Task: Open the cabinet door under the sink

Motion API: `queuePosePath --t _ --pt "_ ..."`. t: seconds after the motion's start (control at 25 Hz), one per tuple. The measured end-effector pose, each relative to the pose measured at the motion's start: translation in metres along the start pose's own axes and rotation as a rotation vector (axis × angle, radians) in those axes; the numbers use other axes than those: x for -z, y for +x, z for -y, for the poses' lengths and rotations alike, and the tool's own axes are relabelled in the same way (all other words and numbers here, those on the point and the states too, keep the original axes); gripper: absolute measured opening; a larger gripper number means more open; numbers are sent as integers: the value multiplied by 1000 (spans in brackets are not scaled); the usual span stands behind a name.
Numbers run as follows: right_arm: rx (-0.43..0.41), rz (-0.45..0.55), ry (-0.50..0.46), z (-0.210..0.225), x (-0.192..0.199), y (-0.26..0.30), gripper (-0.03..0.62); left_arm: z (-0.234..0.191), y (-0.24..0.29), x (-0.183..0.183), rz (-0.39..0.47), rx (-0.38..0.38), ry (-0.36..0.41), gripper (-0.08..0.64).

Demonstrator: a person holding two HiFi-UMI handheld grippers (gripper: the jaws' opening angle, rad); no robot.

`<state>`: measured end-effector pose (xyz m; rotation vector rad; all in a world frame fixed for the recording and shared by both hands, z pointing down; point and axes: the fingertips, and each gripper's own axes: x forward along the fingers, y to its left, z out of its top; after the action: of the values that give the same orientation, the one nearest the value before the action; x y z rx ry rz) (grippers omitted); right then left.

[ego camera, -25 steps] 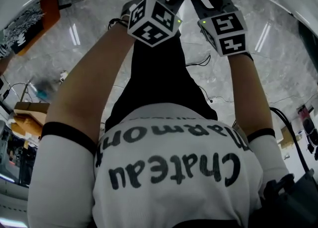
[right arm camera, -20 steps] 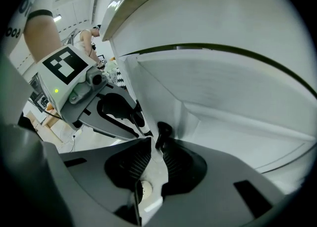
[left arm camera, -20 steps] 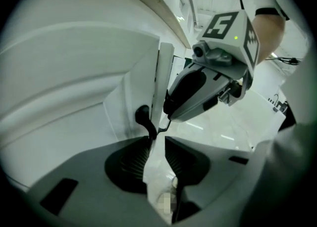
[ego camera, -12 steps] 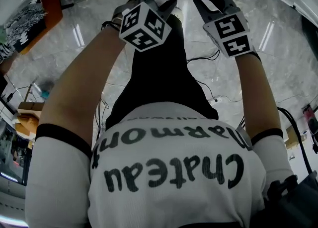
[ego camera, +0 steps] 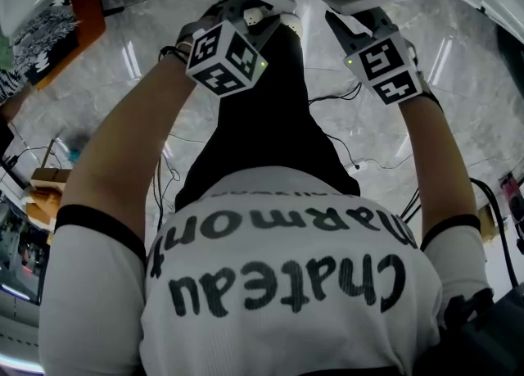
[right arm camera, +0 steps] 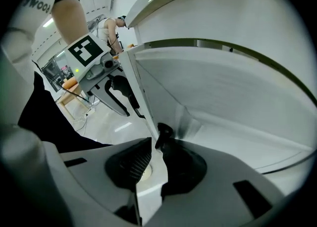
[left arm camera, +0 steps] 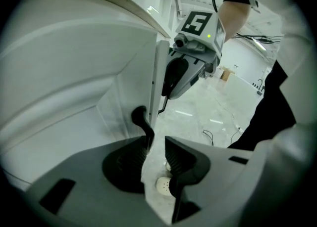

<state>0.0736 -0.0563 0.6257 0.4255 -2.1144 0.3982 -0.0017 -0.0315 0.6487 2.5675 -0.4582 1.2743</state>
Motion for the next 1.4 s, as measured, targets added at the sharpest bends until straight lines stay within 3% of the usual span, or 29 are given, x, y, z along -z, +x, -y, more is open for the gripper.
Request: queuePosePath --t 0.28,0.84,1.4 --pt "-18 -43 -66 -7 11 -5 64 13 -10 16 -27 25 50 98" --pt "-46 -118 -124 -18 45 -22 72 44 -38 58 -83 85 64 98" --pt "-48 -193 -185 -23 71 -34 75 59 -78 125 -218 111 93 98"
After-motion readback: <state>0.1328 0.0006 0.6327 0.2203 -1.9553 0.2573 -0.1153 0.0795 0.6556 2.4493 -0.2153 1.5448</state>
